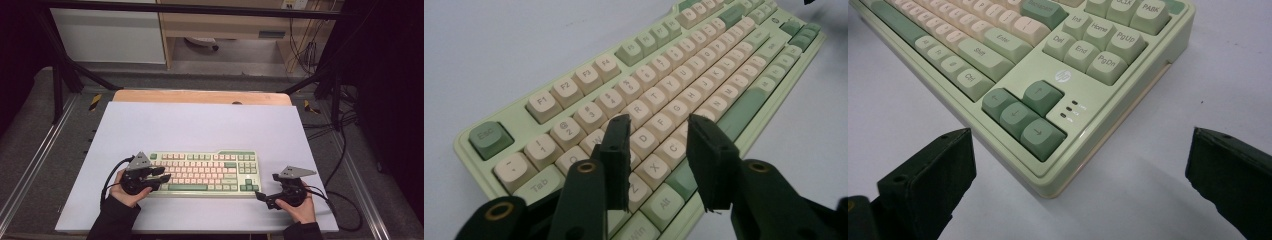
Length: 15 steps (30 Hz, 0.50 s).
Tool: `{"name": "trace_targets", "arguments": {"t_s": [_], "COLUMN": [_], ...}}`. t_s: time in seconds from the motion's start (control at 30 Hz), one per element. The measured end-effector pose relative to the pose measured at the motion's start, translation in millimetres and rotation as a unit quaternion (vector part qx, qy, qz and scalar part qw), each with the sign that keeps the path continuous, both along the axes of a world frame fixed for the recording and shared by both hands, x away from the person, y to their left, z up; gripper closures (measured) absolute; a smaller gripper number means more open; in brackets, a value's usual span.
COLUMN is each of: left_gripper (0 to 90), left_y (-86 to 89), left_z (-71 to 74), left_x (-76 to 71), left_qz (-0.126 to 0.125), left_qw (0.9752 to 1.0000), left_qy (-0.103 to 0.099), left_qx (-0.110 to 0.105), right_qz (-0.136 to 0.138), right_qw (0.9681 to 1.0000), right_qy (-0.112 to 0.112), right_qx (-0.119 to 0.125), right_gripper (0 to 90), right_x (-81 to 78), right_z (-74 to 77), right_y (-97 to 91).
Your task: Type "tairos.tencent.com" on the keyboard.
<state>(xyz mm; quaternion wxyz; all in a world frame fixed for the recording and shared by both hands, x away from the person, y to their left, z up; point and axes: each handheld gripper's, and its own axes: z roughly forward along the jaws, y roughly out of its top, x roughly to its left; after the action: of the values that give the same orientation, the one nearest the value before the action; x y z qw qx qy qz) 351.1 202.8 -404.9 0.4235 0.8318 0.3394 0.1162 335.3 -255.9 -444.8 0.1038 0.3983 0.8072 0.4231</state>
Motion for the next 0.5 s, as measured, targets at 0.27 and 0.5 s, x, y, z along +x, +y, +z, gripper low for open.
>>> {"name": "trace_targets", "arguments": {"t_s": [0.27,0.5], "left_gripper": [72.4,81.2], "left_y": [-11.9,-21.2], "left_z": [-0.5,-2.9], "left_x": [4.5,8.9], "left_qz": [0.001,0.001], "left_qw": [1.0,1.0], "left_qy": [-0.003,-0.001], "left_qx": [0.002,0.005], "right_qz": [0.0,0.001], "right_qw": [1.0,1.0], "right_qy": [0.0,0.0], "right_qx": [0.0,0.0], "right_gripper": [0.4,0.4], "right_x": [-0.1,-0.1], "right_z": [0.1,0.1], "right_y": [0.0,0.0]}}
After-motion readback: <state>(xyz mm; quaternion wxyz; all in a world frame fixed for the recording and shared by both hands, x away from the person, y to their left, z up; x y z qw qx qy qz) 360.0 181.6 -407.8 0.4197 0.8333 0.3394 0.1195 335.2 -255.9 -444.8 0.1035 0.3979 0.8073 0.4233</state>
